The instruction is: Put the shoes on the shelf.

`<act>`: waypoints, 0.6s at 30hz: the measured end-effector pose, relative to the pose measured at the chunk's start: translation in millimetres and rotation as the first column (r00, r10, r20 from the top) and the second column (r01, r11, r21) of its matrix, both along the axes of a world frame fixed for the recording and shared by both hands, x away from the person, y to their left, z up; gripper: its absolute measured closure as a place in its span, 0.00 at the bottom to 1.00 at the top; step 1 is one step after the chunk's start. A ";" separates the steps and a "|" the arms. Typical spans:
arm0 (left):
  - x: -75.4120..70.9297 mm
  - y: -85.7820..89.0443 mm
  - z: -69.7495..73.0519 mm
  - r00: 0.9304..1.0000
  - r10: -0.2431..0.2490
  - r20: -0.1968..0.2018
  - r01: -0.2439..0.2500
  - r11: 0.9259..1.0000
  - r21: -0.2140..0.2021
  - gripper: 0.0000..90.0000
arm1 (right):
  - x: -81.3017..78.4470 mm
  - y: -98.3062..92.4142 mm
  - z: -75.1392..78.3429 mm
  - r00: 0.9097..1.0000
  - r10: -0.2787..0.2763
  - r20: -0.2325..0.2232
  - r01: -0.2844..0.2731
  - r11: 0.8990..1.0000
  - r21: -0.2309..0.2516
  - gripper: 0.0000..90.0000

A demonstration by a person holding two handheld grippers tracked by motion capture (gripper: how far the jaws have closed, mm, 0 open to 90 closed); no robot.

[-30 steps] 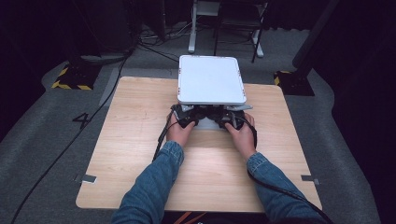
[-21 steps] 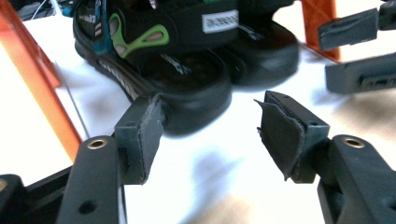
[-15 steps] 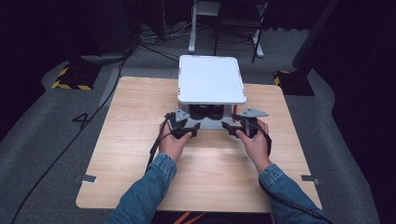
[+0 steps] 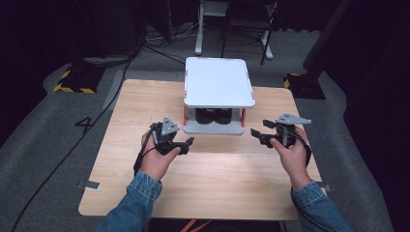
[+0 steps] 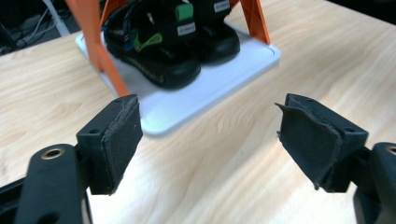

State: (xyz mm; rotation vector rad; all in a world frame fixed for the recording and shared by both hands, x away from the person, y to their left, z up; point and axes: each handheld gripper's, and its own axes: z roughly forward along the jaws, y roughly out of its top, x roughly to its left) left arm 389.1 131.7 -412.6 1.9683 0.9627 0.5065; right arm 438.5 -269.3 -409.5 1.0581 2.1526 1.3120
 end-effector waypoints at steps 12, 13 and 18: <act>-13.5 56.3 -13.9 0.995 0.046 -0.087 -0.038 0.995 0.091 0.18 | -22.1 -53.3 2.6 0.997 -0.034 -0.073 0.036 0.999 0.031 0.31; -13.9 61.7 -17.0 0.994 0.050 -0.094 -0.040 0.993 0.113 0.19 | -23.1 -56.2 -0.2 0.996 -0.035 -0.082 0.037 0.999 0.029 0.30; -16.6 84.4 -36.5 0.980 0.104 -0.170 -0.080 0.987 0.143 0.19 | -24.9 -70.6 -19.6 0.987 -0.024 -0.156 0.021 0.999 -0.025 0.22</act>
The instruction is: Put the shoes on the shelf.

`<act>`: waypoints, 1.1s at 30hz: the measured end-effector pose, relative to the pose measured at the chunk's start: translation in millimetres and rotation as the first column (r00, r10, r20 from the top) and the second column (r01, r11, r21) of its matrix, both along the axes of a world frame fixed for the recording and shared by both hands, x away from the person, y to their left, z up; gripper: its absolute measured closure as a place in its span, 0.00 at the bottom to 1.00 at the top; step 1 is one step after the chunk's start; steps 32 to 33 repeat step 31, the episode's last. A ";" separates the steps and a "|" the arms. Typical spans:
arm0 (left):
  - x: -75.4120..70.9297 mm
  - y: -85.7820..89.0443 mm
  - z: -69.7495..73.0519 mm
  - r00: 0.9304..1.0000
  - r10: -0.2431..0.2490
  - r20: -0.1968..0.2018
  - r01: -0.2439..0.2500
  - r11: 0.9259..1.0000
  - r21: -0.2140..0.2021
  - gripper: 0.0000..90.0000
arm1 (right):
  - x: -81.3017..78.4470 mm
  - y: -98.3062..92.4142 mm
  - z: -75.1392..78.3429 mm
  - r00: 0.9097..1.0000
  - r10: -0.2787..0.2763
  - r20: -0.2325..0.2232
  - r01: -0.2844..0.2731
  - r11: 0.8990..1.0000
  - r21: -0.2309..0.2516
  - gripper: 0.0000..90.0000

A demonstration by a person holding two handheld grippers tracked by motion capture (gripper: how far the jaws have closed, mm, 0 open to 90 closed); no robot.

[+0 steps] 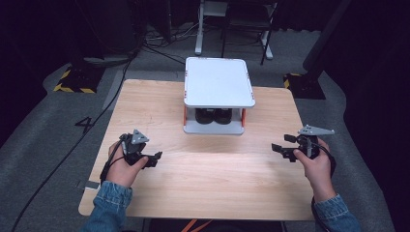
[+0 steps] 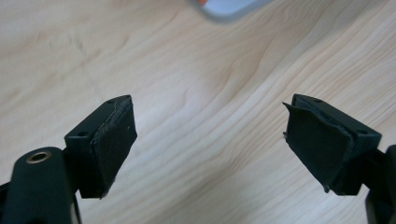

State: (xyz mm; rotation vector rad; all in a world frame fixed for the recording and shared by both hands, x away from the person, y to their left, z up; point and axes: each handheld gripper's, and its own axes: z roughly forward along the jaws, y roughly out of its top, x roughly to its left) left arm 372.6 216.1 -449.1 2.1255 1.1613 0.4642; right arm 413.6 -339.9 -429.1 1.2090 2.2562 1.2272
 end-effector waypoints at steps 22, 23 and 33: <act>18.9 26.7 -54.8 0.997 0.072 -0.022 -0.072 0.997 -0.004 0.15 | 14.8 -10.1 -73.8 0.997 -0.066 -0.030 0.061 0.987 -0.148 0.17; 19.1 27.0 -55.6 0.997 0.070 -0.019 -0.070 0.997 -0.010 0.14 | 14.3 -9.6 -74.4 0.997 -0.076 -0.021 0.072 0.984 -0.161 0.17; 20.9 27.3 -55.8 0.997 0.072 -0.028 -0.073 0.997 -0.006 0.11 | 15.9 -6.5 -75.7 0.995 -0.102 -0.017 0.097 0.980 -0.174 0.11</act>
